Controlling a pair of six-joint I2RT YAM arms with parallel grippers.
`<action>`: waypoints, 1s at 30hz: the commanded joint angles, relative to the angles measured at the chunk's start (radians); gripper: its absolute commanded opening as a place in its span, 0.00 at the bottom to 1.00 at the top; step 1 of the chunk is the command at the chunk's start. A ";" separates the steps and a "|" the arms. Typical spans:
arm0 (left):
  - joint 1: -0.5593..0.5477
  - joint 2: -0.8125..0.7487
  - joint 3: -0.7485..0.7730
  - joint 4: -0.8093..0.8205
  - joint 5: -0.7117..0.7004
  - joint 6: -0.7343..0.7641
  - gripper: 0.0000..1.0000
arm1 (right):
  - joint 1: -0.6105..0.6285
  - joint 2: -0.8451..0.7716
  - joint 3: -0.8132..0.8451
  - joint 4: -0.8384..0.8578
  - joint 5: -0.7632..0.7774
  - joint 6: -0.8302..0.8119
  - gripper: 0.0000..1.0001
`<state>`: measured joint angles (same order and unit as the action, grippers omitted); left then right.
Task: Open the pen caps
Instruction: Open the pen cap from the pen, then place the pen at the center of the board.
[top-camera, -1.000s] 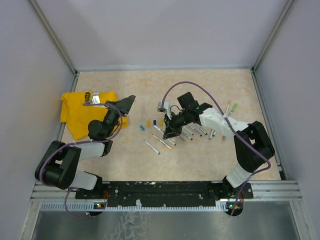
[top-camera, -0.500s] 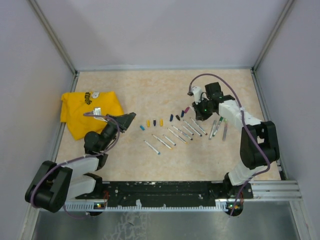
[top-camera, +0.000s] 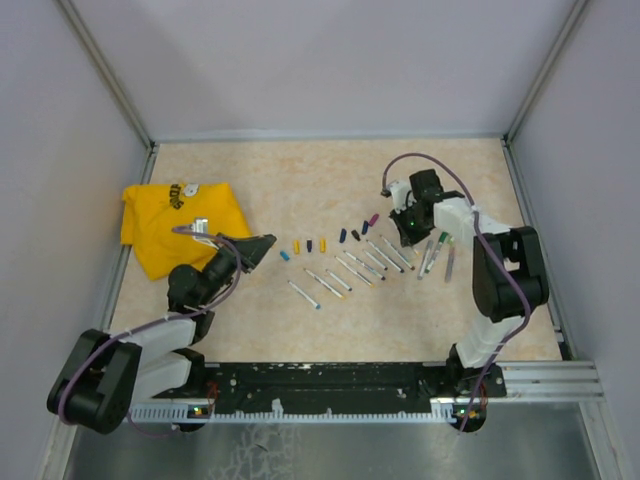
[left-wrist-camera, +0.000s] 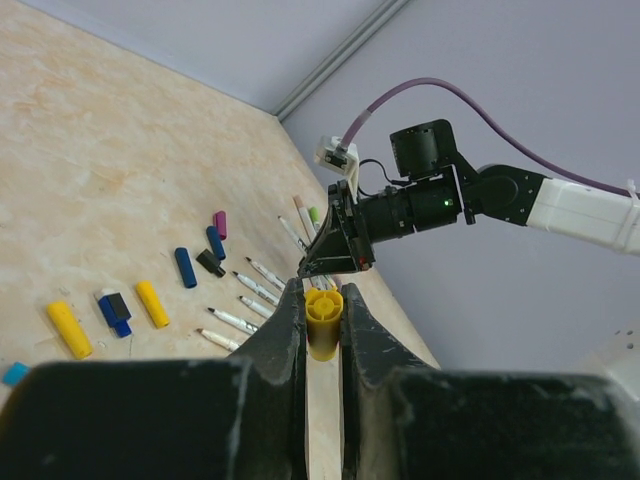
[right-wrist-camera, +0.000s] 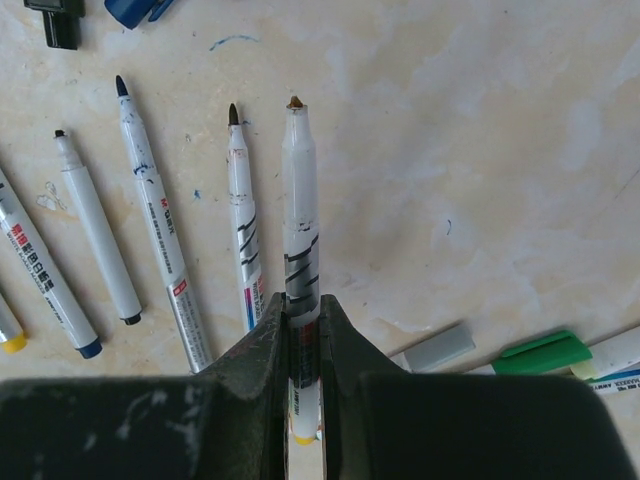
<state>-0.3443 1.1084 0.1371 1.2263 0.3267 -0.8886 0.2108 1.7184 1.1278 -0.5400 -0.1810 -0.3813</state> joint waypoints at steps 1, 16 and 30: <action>0.005 0.014 0.000 0.014 0.052 0.010 0.00 | -0.010 0.018 0.040 0.017 0.011 0.010 0.00; 0.005 0.048 0.005 0.039 0.086 -0.007 0.00 | -0.010 0.046 0.046 0.011 0.003 0.018 0.00; 0.005 0.061 0.002 0.055 0.099 -0.016 0.00 | -0.011 0.055 0.049 0.008 0.000 0.021 0.00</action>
<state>-0.3443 1.1652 0.1371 1.2369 0.4061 -0.9009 0.2108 1.7618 1.1282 -0.5415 -0.1806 -0.3687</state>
